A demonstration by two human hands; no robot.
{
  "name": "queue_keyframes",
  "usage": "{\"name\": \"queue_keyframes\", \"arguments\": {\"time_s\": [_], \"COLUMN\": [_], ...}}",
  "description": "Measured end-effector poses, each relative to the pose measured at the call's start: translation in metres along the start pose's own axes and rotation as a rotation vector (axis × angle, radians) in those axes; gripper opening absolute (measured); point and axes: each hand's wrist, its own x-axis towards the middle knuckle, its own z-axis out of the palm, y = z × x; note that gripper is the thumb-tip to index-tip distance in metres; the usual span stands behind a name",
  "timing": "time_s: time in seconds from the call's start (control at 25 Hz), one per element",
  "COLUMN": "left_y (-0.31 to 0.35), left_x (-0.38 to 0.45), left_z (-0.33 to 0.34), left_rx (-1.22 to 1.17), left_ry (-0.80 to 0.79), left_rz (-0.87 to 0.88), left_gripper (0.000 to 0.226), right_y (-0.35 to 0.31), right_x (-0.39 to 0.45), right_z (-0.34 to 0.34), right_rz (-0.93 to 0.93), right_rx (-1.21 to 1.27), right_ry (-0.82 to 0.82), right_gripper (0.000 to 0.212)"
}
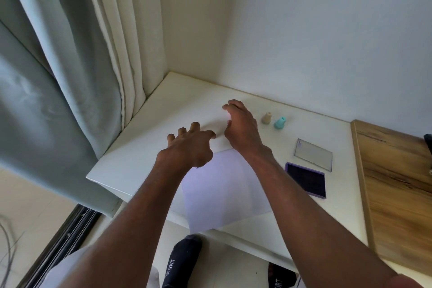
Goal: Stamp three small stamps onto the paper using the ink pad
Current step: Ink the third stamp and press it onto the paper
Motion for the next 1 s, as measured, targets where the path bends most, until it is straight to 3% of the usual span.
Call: {"name": "queue_keyframes", "arguments": {"time_s": [0.12, 0.24, 0.4, 0.48, 0.68, 0.84, 1.0], "left_y": [0.002, 0.009, 0.029, 0.046, 0.098, 0.128, 0.134], "left_x": [-0.001, -0.002, -0.001, -0.006, -0.024, -0.03, -0.025], "left_z": [-0.003, -0.008, -0.02, -0.025, -0.019, -0.001, 0.004], "left_rx": [0.002, -0.1, -0.541, -0.732, -0.849, -0.879, -0.927], "left_ry": [0.008, 0.132, 0.273, 0.275, 0.206, 0.085, 0.062], "left_rz": [-0.017, -0.009, 0.017, 0.103, 0.336, 0.38, 0.331], "left_gripper": [0.069, 0.046, 0.024, 0.029, 0.02, 0.02, 0.026], "right_y": [0.007, 0.009, 0.005, 0.006, 0.026, 0.047, 0.051], "right_x": [-0.002, -0.003, -0.015, -0.033, -0.092, -0.124, -0.111], "right_z": [-0.001, -0.012, -0.05, -0.076, -0.126, -0.139, -0.137], "right_rz": [-0.031, 0.053, 0.426, 0.494, 0.583, 0.67, 0.751], "right_rx": [0.0, 0.133, 0.83, 0.988, 1.179, 1.239, 1.215], "right_ry": [0.14, 0.158, 0.014, -0.035, 0.035, 0.092, 0.11], "right_gripper": [0.037, 0.026, 0.021, 0.023, 0.021, 0.016, 0.011]}}
